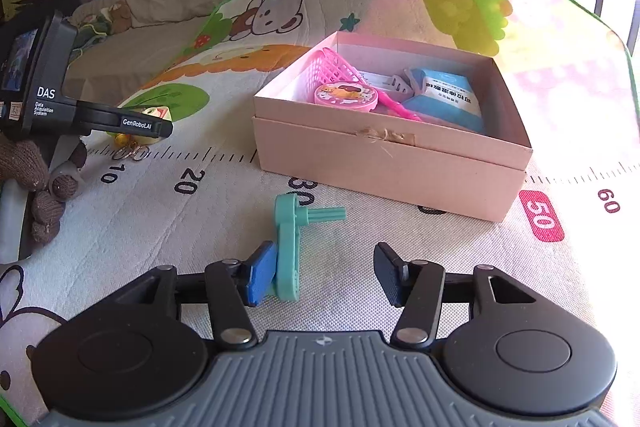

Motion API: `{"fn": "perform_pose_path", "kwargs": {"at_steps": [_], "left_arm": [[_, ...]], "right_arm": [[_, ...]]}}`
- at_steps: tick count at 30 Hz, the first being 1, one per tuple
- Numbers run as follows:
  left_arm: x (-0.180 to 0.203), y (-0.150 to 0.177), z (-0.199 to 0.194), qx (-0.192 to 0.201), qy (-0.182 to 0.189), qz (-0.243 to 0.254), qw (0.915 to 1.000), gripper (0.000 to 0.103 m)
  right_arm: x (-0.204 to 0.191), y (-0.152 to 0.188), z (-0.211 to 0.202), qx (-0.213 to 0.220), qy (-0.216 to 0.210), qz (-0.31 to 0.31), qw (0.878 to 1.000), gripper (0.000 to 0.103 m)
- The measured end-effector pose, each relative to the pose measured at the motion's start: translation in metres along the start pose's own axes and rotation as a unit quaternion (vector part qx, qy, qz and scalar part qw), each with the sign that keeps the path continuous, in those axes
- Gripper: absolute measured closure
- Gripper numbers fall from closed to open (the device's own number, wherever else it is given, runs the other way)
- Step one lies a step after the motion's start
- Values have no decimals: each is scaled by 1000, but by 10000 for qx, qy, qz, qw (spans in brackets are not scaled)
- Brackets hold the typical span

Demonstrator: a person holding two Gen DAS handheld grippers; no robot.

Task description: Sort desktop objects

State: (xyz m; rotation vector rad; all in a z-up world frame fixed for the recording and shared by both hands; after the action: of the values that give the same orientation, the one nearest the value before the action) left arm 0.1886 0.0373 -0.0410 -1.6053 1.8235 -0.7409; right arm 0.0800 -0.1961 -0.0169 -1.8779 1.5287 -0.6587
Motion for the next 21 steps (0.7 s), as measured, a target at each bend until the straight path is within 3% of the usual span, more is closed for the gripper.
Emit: {"fn": "perform_pose_path", "kwargs": {"at_steps": [3, 7, 8, 11, 15, 21], "left_arm": [[22, 17, -25, -2, 510, 244, 9984, 51], [67, 59, -76, 90, 1526, 858, 9845, 49], [74, 68, -86, 122, 1653, 962, 9815, 40], [82, 94, -113, 223, 1646, 1131, 9796, 20], [78, 107, -122, 1, 1810, 840, 9799, 18], [86, 90, -102, -106, 1792, 548, 9822, 11]], "right_arm": [[5, 4, -3, 53, 44, 90, 9999, 39], [13, 9, -7, 98, 141, 167, 9997, 30], [14, 10, -8, 105, 177, 179, 9996, 27], [20, 14, -11, 134, 274, 204, 9993, 22], [25, 20, -11, 164, 312, 296, 9989, 15], [37, 24, -10, 202, 484, 586, 9969, 7]]}}
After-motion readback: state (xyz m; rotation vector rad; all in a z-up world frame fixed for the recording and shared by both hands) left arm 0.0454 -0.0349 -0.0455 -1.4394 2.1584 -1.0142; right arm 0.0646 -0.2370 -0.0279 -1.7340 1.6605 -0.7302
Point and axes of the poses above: each gripper's, at about its wrist camera, not at the fingertips, and z roughly the way its jaws point, x to its right, y to its underside, the point moved 8 cm from there along z, roughly the way its jaws point, and after that the axes turned 2 degrees about y, right-handed, at the moved point
